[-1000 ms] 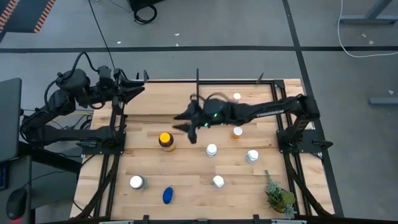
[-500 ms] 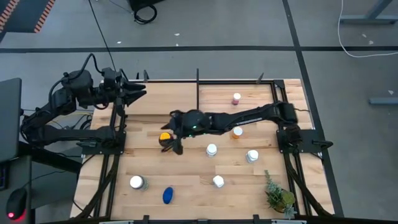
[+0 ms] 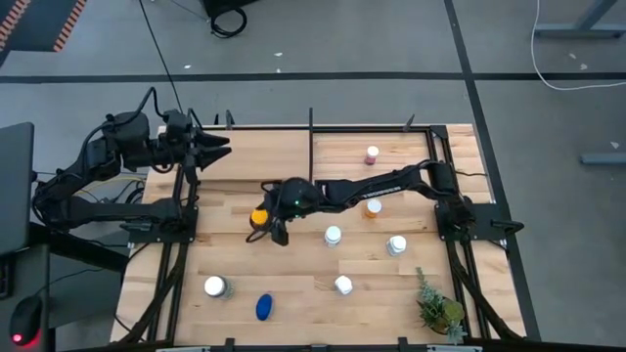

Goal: Pick and place medicine bottles onto shelf by color
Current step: Put the yellow medicine bottle on the shelf

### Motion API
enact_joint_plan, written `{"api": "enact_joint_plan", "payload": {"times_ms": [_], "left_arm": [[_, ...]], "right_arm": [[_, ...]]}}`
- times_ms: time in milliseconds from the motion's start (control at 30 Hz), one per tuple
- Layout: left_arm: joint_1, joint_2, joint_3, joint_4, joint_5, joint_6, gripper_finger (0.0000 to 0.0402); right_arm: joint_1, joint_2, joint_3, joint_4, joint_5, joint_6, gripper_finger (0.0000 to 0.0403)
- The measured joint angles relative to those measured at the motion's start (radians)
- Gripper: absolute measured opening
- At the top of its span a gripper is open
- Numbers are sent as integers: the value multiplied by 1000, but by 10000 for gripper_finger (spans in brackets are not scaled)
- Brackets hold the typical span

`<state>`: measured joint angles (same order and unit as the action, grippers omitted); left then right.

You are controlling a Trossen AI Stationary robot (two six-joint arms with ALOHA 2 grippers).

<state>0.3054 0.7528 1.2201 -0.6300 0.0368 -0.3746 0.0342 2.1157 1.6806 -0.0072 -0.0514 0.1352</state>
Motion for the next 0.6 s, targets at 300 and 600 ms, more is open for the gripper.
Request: {"api": "enact_joint_plan", "payload": {"times_ms": [300, 600], "left_arm": [[0, 6, 0, -47, 0, 4, 214], [0, 5, 0, -58, 0, 0, 239]], "right_arm": [[-14, 5, 0, -16, 20, -20, 333], [10, 5, 6, -5, 30, 7, 333]]}}
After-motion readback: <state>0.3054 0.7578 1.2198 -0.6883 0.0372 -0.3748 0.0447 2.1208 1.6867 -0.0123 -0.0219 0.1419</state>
